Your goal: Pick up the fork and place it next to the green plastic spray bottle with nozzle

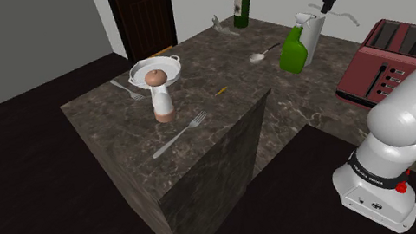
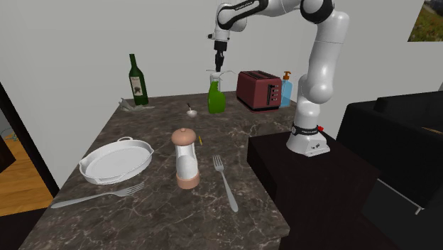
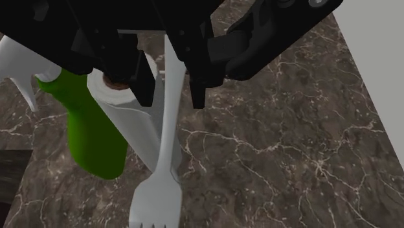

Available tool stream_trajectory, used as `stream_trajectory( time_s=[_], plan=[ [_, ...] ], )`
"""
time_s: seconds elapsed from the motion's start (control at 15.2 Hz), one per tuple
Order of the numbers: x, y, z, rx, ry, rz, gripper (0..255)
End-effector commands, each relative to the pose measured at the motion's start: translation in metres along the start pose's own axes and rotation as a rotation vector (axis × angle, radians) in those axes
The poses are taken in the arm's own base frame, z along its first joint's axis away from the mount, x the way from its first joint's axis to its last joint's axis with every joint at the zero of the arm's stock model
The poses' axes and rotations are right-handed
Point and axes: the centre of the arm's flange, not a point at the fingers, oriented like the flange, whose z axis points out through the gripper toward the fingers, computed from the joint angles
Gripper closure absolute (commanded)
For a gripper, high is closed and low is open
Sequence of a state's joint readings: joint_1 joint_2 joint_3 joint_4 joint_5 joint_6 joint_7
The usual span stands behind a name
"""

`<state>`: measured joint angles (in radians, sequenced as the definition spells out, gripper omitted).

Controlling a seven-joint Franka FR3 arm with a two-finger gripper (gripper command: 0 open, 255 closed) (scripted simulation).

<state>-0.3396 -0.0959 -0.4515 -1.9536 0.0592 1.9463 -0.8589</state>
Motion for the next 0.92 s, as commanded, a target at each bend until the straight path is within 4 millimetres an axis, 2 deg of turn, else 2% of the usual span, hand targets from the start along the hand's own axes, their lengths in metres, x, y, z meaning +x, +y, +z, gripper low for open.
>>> stream_trajectory(
  time_s=[0.0, 0.79, 0.86],
  plan=[
    [-0.001, 0.001, 0.011, -0.001, 0.001, 0.000, 255],
    [-0.009, 0.001, 0.074, -0.001, 0.001, 0.000, 255],
    [0.015, 0.019, 0.025, -0.254, 0.210, 0.002, 255]
  ],
)
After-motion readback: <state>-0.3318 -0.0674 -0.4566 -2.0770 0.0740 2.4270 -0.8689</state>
